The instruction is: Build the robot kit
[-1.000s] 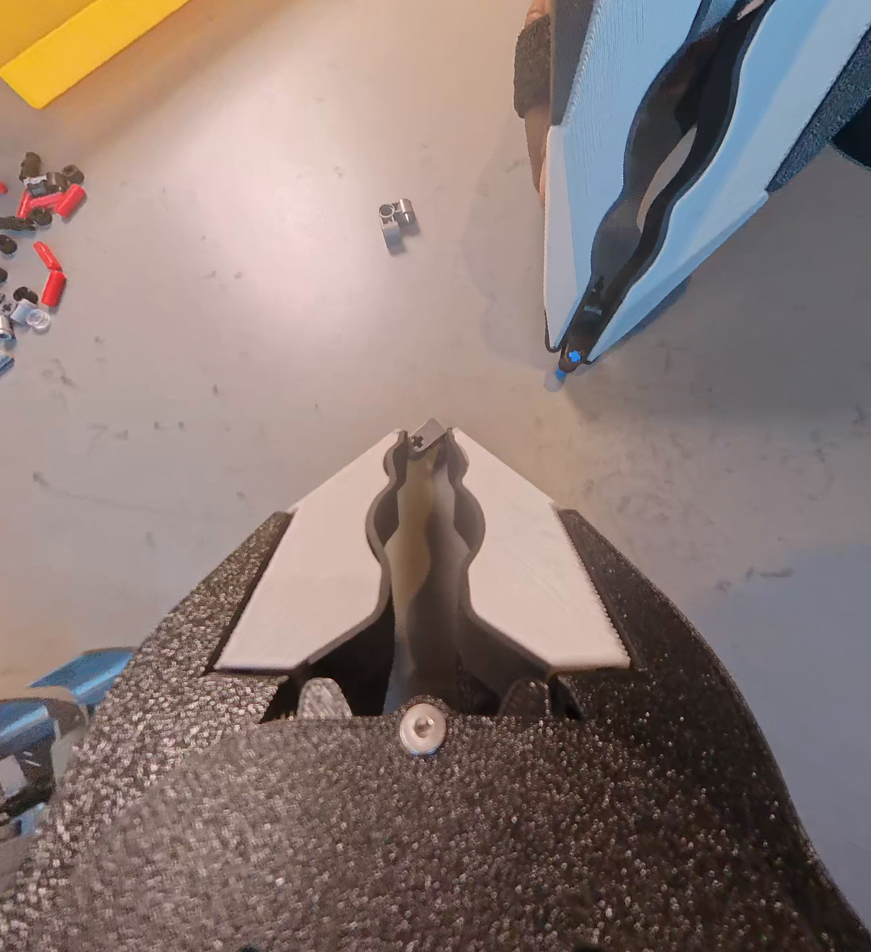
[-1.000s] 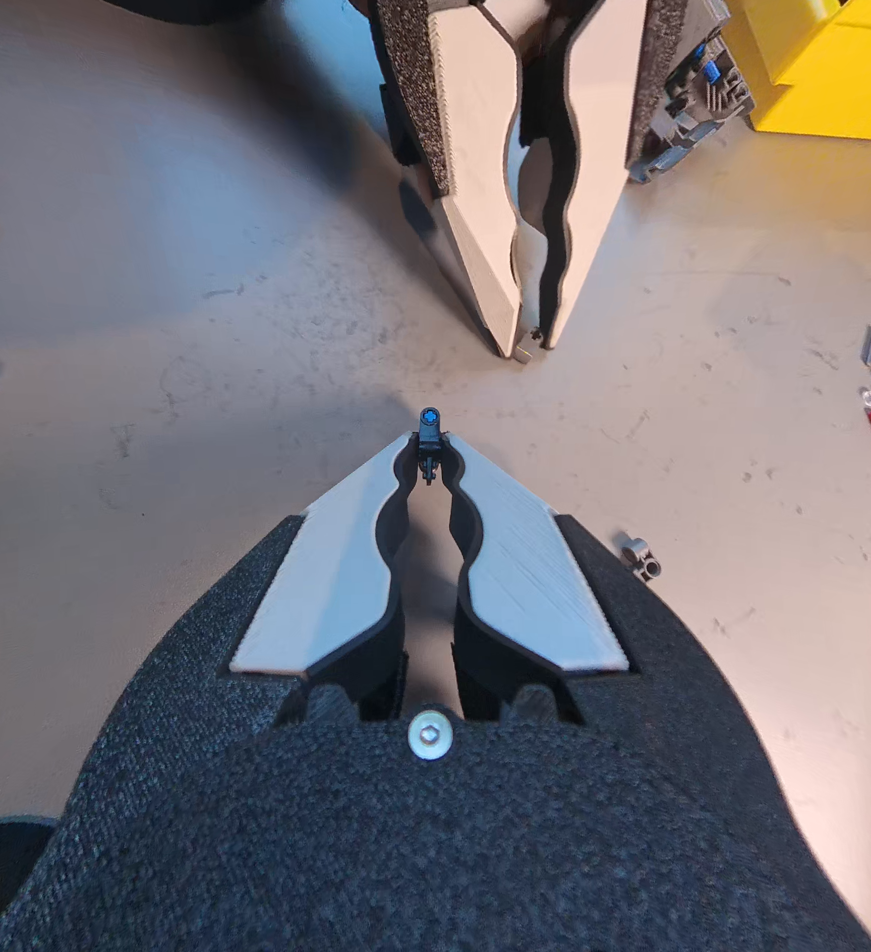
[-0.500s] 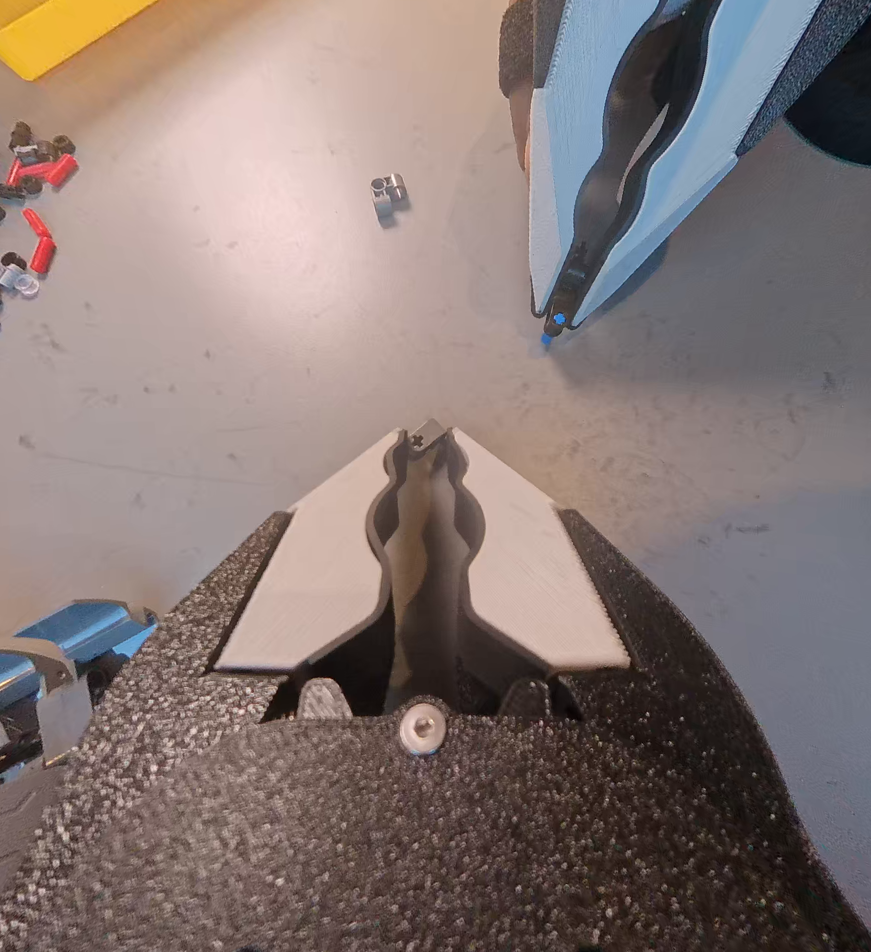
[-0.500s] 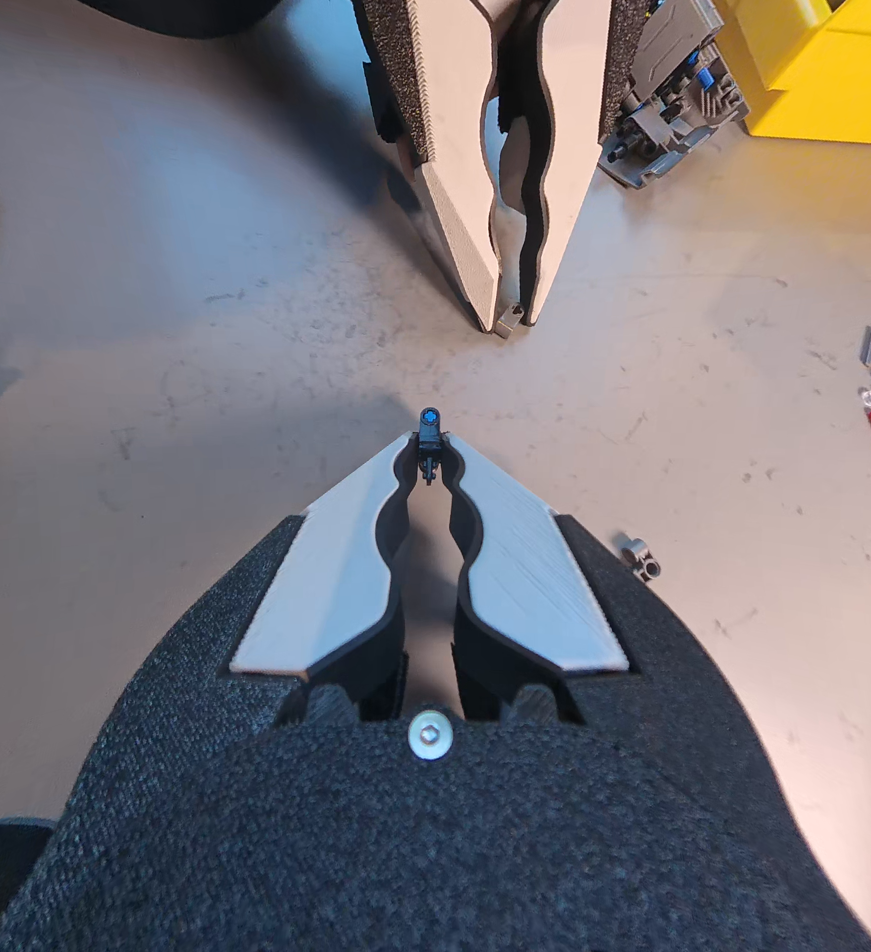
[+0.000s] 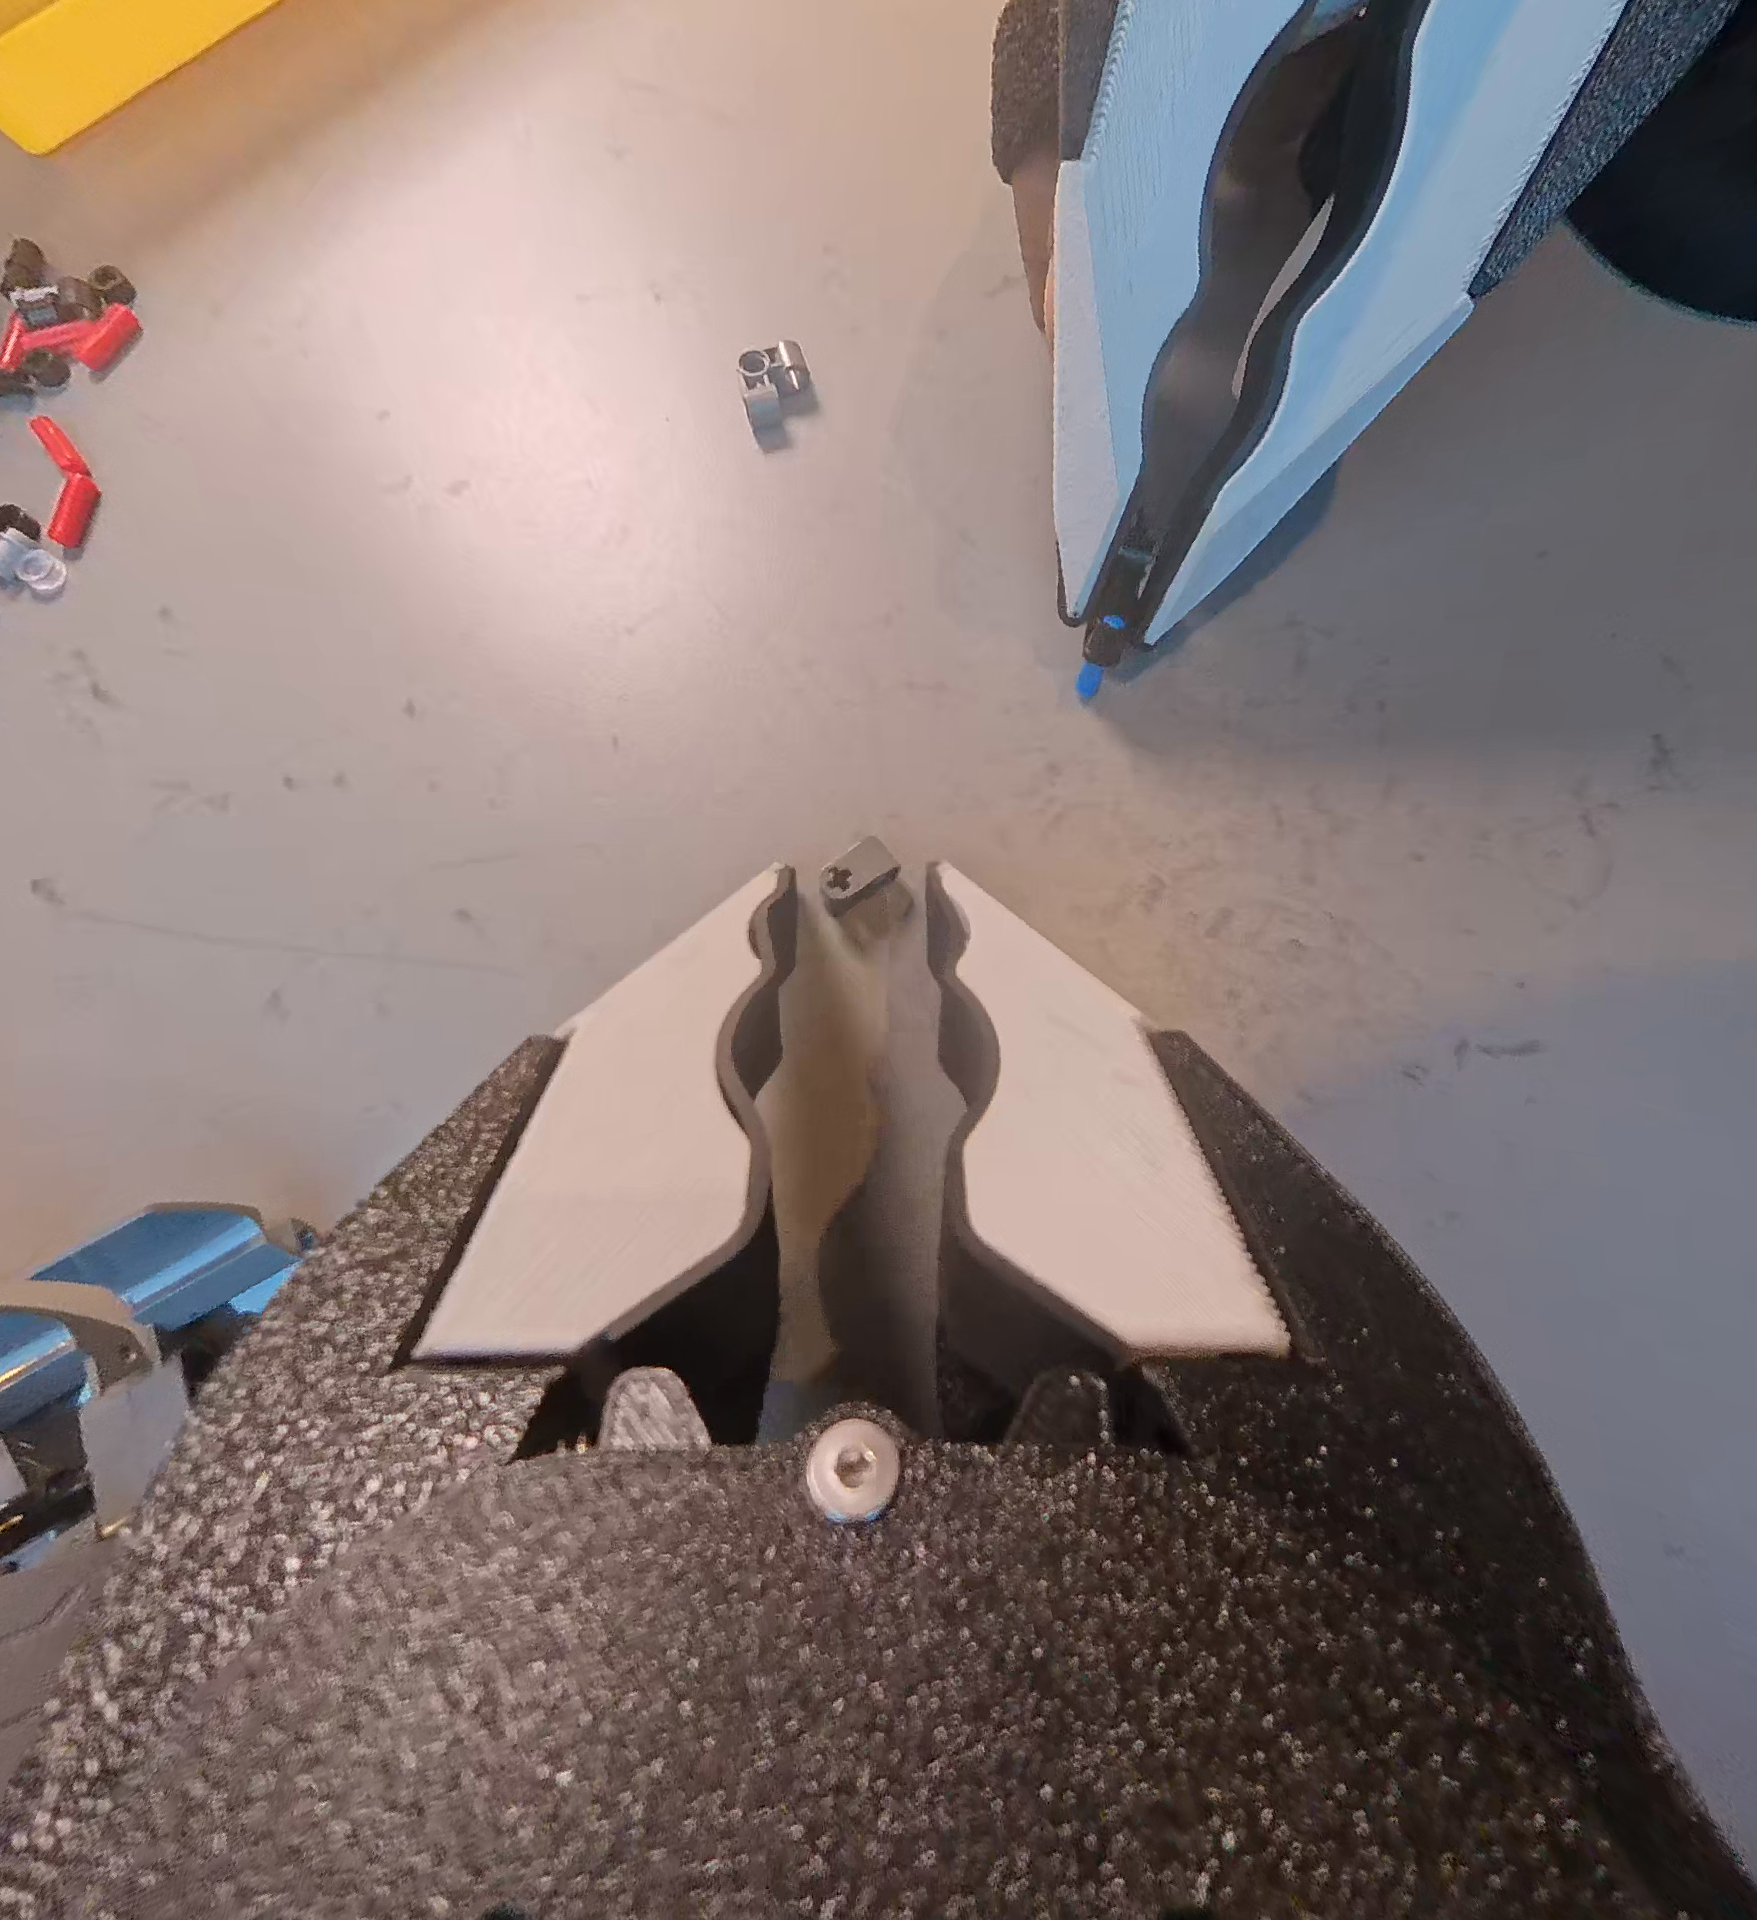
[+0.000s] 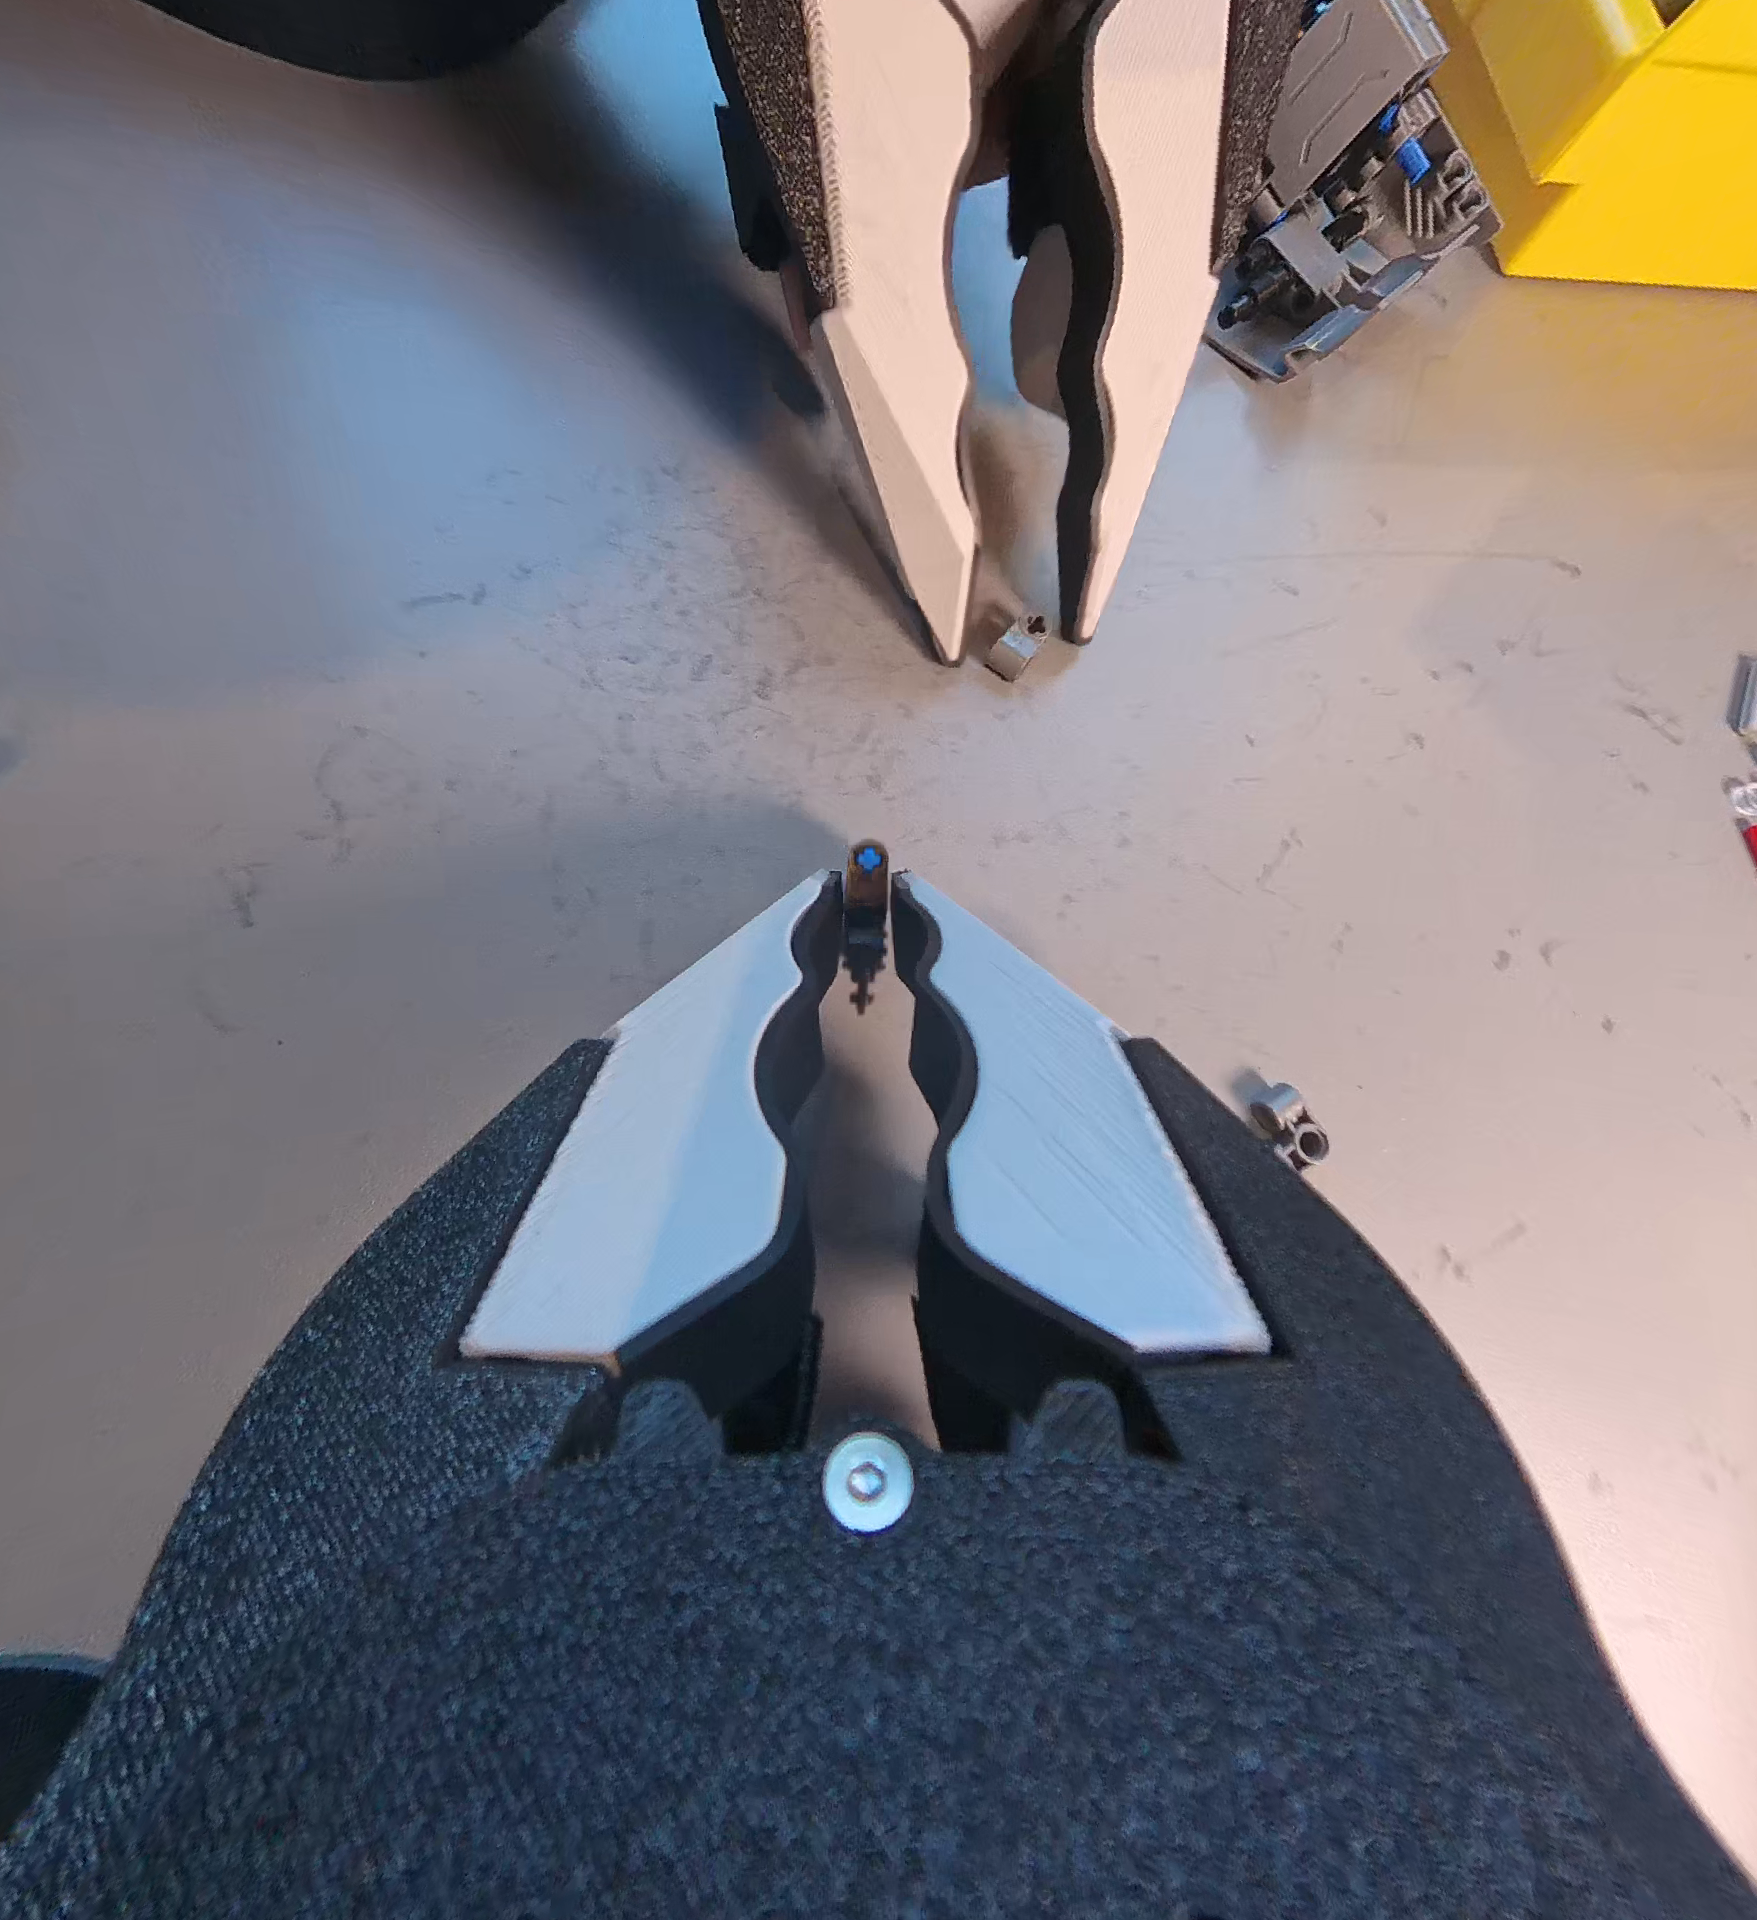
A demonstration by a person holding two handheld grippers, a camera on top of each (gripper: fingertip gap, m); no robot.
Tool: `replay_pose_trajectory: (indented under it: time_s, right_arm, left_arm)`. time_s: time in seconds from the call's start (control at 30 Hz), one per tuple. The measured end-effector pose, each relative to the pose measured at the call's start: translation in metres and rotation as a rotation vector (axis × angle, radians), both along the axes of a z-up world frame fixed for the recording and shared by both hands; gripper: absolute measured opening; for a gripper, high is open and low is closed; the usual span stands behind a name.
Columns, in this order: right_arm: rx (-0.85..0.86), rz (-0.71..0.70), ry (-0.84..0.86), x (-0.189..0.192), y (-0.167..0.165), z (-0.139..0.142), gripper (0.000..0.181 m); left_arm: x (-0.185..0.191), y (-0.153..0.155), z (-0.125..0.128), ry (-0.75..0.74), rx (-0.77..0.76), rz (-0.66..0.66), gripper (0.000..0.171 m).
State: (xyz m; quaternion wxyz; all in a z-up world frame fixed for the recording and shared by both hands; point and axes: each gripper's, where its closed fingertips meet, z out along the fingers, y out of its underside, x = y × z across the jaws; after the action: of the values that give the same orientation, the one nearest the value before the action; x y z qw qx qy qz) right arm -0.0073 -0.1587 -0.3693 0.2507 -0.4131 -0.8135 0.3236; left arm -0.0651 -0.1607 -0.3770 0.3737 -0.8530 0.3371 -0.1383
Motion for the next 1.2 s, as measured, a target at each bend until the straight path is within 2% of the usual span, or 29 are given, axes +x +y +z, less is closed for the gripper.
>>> replay_pose_trajectory:
  time_s: [0.07, 0.23, 0.3, 0.37, 0.43, 0.5, 0.6, 0.7, 0.8, 0.9, 1.0, 1.2]
  right_arm:
    - [-0.002, -0.001, -0.001, 0.000, 0.000, 0.000, 0.010]
    - [-0.046, -0.011, -0.002, 0.000, 0.000, 0.002, 0.018]
    - [-0.065, -0.021, 0.009, -0.001, 0.003, 0.006, 0.019]
    - [-0.100, -0.031, 0.036, -0.002, 0.004, 0.014, 0.019]
    - [-0.121, -0.046, 0.078, -0.006, 0.006, 0.022, 0.019]
    - [-0.109, -0.052, 0.147, -0.011, 0.005, 0.032, 0.019]
    - [-0.042, -0.025, 0.321, -0.019, -0.003, 0.057, 0.019]
    - [-0.011, 0.003, 0.456, -0.018, -0.010, 0.082, 0.019]
    - [-0.003, 0.043, 0.510, -0.016, -0.020, 0.093, 0.019]
    - [0.007, 0.080, 0.522, -0.014, -0.028, 0.094, 0.017]
    - [0.004, 0.097, 0.520, -0.012, -0.031, 0.095, 0.009]
    - [-0.083, 0.083, 0.458, -0.010, -0.029, 0.092, 0.008]
  left_arm:
    - [-0.004, -0.001, 0.000, 0.021, 0.001, -0.005, 0.028]
    - [-0.006, -0.002, 0.000, 0.016, -0.001, -0.008, 0.025]
    - [-0.003, 0.000, 0.000, 0.001, -0.002, -0.004, 0.022]
    - [-0.001, 0.000, 0.000, 0.015, 0.008, -0.015, 0.009]
    - [0.002, 0.002, 0.004, 0.031, 0.047, -0.024, 0.009]
    - [0.015, 0.002, 0.022, -0.084, 0.089, -0.042, 0.009]
    - [0.034, -0.002, 0.058, -0.401, 0.081, -0.059, 0.009]
    - [0.040, -0.009, 0.089, -0.726, 0.014, -0.099, 0.009]
    - [0.045, -0.018, 0.103, -0.925, -0.078, -0.161, 0.009]
    - [0.054, -0.025, 0.106, -0.992, -0.144, -0.210, 0.008]
    - [0.060, -0.030, 0.104, -0.978, -0.160, -0.241, 0.008]
    - [0.061, -0.028, 0.100, -0.954, -0.158, -0.224, 0.008]
